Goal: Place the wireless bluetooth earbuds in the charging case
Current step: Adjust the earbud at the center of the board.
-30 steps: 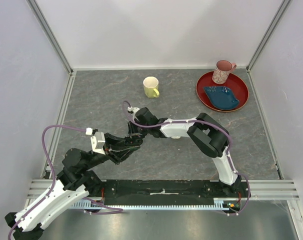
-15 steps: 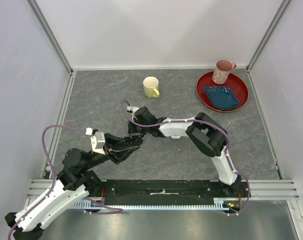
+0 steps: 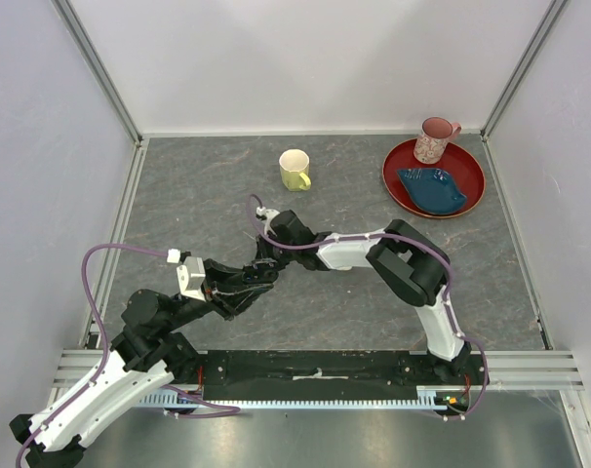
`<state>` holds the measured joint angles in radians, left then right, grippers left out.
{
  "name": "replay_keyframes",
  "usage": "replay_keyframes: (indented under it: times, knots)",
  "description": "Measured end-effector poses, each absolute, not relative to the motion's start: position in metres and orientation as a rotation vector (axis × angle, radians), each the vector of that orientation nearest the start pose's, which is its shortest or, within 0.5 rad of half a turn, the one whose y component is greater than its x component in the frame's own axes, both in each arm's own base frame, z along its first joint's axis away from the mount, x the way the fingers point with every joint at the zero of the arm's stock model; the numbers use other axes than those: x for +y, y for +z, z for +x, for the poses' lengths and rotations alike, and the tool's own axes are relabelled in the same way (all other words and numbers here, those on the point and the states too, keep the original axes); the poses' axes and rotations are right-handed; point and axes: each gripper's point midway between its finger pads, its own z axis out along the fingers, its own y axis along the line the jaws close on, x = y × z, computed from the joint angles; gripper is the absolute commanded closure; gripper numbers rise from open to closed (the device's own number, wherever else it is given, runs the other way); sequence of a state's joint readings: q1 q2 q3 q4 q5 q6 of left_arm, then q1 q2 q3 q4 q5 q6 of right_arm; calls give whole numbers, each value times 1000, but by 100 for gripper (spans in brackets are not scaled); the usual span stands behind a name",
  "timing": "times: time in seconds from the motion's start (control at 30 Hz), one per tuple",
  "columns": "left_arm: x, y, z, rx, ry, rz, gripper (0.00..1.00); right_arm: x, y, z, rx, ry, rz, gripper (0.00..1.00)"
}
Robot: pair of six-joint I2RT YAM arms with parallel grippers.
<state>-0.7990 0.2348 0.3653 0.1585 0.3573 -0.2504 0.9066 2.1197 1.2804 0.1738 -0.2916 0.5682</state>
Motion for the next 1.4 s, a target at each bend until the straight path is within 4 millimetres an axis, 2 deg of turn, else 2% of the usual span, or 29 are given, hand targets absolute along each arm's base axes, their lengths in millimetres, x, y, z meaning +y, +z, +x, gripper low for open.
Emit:
replay_keyframes:
  times: [0.27, 0.37, 0.47, 0.6, 0.63, 0.67, 0.73, 0.77, 0.97, 1.07, 1.4]
  knots:
    - [-217, 295, 114, 1212, -1111, 671, 98, 427, 28, 262, 2416, 1052, -498, 89]
    - [-217, 295, 115, 1212, -1110, 670, 98, 415, 36, 261, 2409, 1038, -467, 89]
    - [-217, 295, 115, 1213, -1108, 667, 98, 405, 55, 263, 2378, 1033, -439, 89]
    - [-217, 295, 116, 1213, -1107, 664, 98, 403, 86, 269, 2305, 1052, -419, 85]
    - [-217, 295, 116, 1213, -1107, 665, 98, 402, 91, 270, 2292, 1054, -420, 83]
    - [-217, 295, 116, 1214, -1107, 665, 98, 402, 94, 271, 2285, 1054, -420, 73]
    - [-217, 295, 116, 1215, -1107, 664, 98, 401, 92, 271, 2285, 1045, -430, 65]
    - [-217, 295, 116, 1217, -1111, 662, 98, 399, 89, 270, 2293, 1031, -445, 56]
    - [-217, 294, 115, 1222, -1118, 657, 98, 399, 71, 269, 2311, 970, -587, 45]
    - [-217, 294, 115, 1222, -1118, 657, 98, 399, 64, 269, 2296, 944, -692, 44]
    - [-217, 294, 115, 1222, -1118, 657, 98, 414, 60, 275, 2186, 926, -970, 44]
